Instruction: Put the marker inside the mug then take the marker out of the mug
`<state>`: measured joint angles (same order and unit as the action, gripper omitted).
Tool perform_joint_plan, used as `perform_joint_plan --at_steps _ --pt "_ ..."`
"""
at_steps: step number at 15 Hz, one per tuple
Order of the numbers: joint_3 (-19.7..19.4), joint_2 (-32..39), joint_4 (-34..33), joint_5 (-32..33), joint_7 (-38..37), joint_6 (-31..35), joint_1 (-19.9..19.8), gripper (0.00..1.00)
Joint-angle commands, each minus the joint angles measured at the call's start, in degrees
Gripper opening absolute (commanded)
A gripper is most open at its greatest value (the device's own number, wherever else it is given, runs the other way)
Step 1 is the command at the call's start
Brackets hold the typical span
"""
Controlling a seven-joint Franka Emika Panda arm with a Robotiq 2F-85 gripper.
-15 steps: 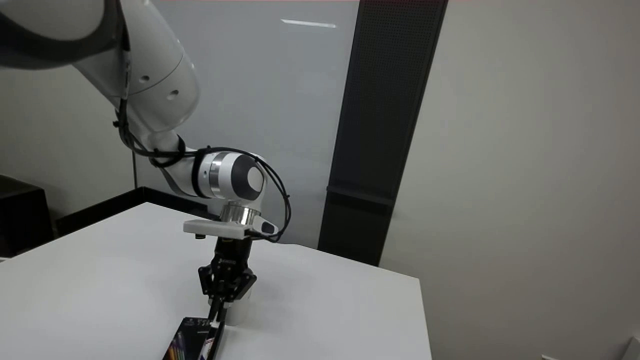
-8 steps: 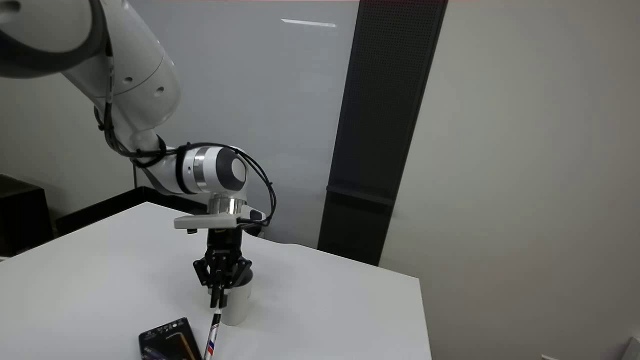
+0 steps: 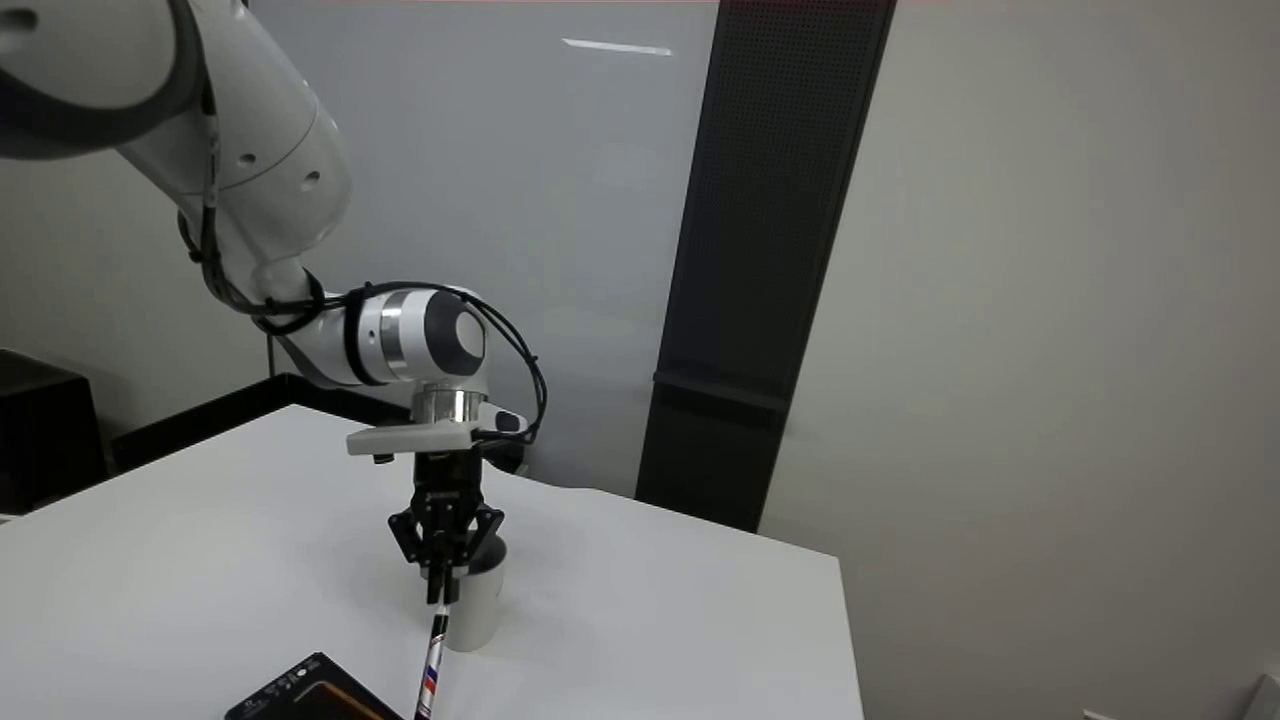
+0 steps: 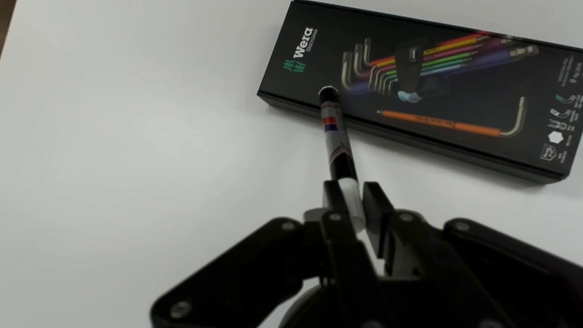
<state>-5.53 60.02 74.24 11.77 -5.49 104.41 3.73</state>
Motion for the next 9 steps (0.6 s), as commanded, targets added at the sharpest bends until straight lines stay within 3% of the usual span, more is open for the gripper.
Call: perform_joint_plan --at_steps 1,9 --pt "-1.76 -0.67 -0.21 0.98 -0.86 0.31 -1.19 0.07" --pt "-3.85 -1.01 0.77 0.19 -0.75 3.76 -6.24 0.07"
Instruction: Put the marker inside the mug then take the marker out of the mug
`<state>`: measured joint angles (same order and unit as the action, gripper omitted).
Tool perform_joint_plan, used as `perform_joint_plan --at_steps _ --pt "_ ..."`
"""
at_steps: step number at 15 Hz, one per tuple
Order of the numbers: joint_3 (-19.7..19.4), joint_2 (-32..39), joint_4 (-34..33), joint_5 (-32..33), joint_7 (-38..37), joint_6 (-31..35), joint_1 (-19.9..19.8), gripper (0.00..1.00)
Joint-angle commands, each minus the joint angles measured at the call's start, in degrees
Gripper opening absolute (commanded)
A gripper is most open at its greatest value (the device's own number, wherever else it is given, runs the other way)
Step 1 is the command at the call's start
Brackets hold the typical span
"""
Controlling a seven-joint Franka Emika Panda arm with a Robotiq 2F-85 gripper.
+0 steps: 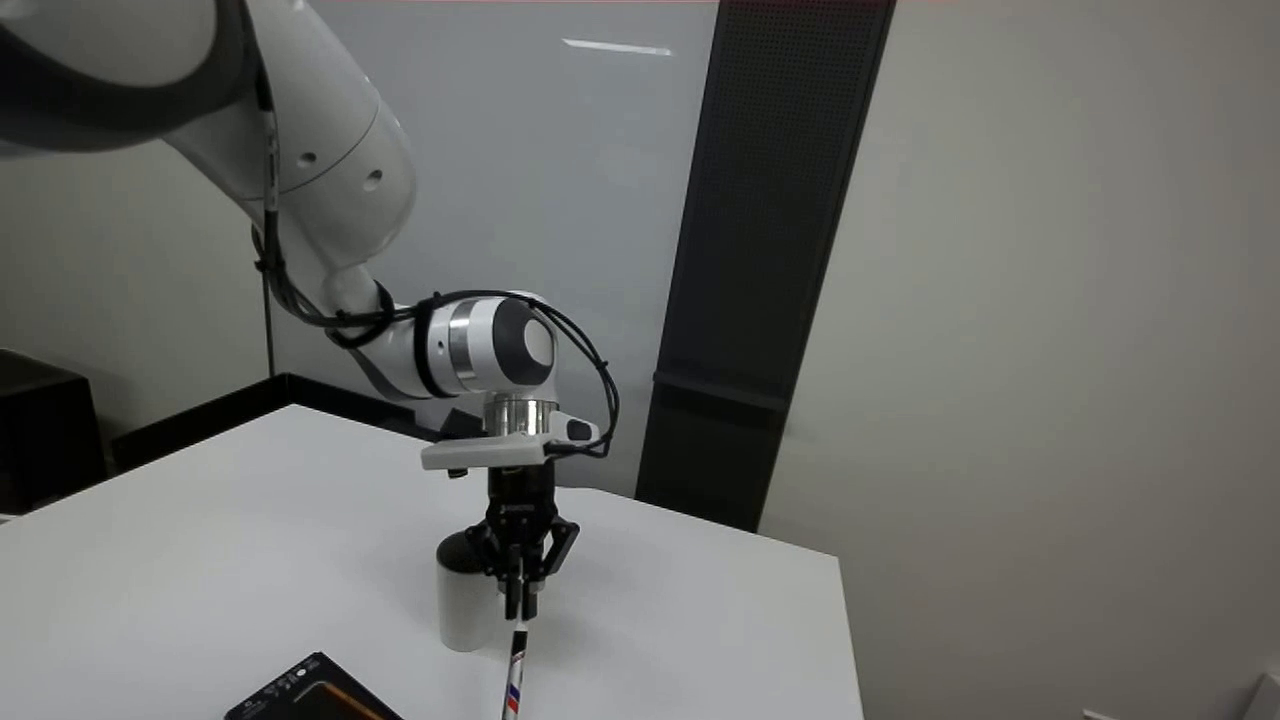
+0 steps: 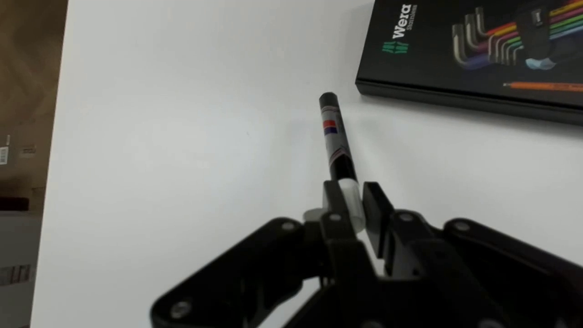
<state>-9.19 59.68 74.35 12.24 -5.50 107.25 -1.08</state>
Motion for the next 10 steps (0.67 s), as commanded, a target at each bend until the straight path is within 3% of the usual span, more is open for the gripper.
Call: perform_joint_plan --at_steps 1,3,7,10 --pt "-0.17 -0.75 0.67 -0.58 -0.70 1.18 -2.04 0.51" --pt "-0.44 -1.44 1.33 -0.50 -1.26 2.93 -2.61 0.56" --pt "-0.53 -3.97 4.66 -0.04 -1.12 12.43 -3.04 0.81" --pt "0.62 -7.28 8.81 0.48 4.38 19.67 -3.66 0.97"
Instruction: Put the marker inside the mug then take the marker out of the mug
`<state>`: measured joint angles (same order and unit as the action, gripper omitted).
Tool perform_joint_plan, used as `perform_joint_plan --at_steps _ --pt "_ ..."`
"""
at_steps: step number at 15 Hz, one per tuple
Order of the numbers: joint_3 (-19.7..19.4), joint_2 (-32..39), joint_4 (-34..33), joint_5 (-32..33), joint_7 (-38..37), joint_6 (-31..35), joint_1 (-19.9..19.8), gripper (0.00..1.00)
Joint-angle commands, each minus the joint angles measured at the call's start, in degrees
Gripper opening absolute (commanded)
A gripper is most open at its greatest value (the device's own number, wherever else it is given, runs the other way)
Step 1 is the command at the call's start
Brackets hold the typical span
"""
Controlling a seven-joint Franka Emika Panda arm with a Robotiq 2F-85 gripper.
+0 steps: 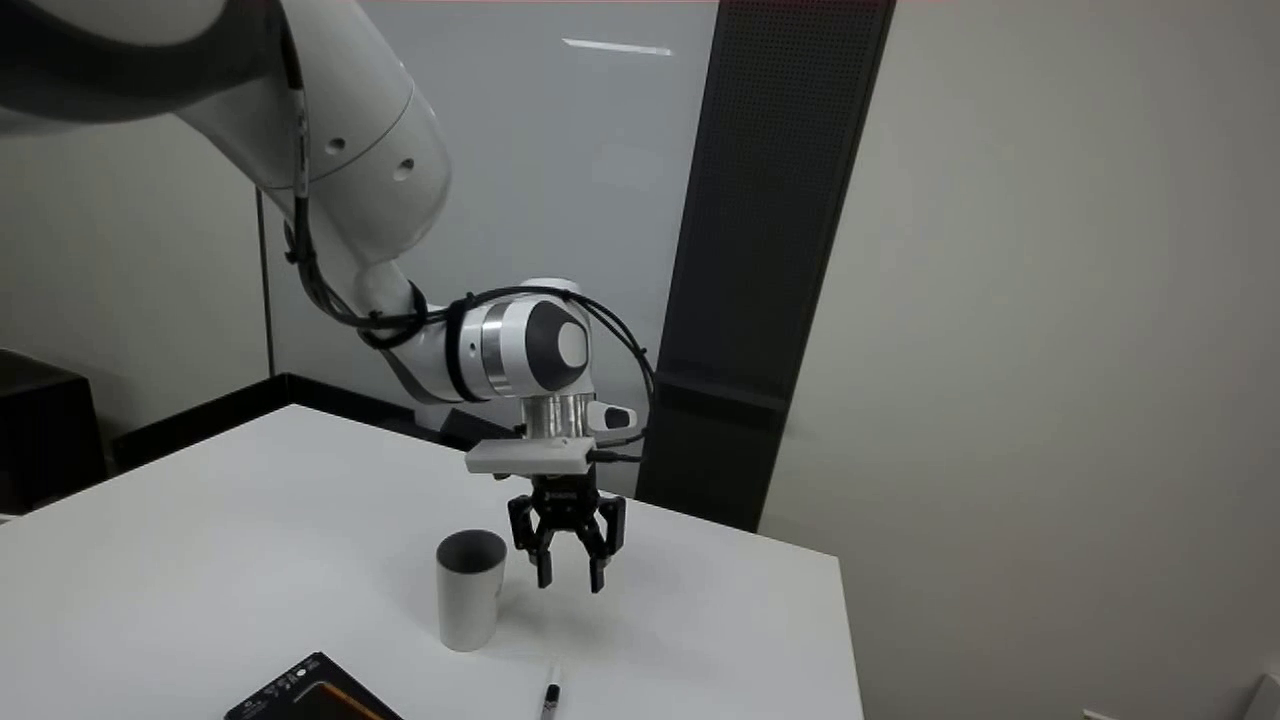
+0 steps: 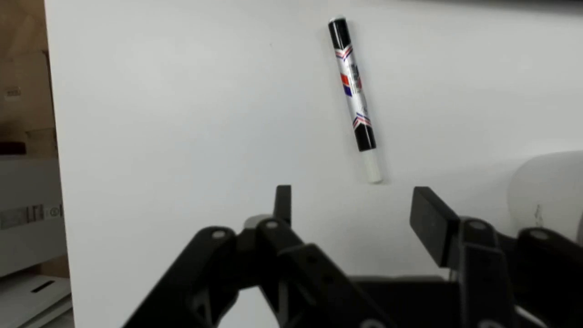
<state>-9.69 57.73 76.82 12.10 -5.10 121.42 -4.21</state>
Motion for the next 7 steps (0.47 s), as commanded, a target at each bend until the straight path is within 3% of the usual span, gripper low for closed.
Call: perform_joint_plan --at_steps 1,5,6,7 --pt "1.66 -6.57 7.83 0.94 6.79 7.44 -0.83 0.99" --pt "1.65 -11.17 13.66 1.20 11.52 14.05 -0.78 1.00" --pt "1.11 -6.63 7.78 0.75 10.14 11.35 -0.34 1.00" --pt "1.15 -7.68 9.06 0.78 10.63 12.19 -0.38 1.00"
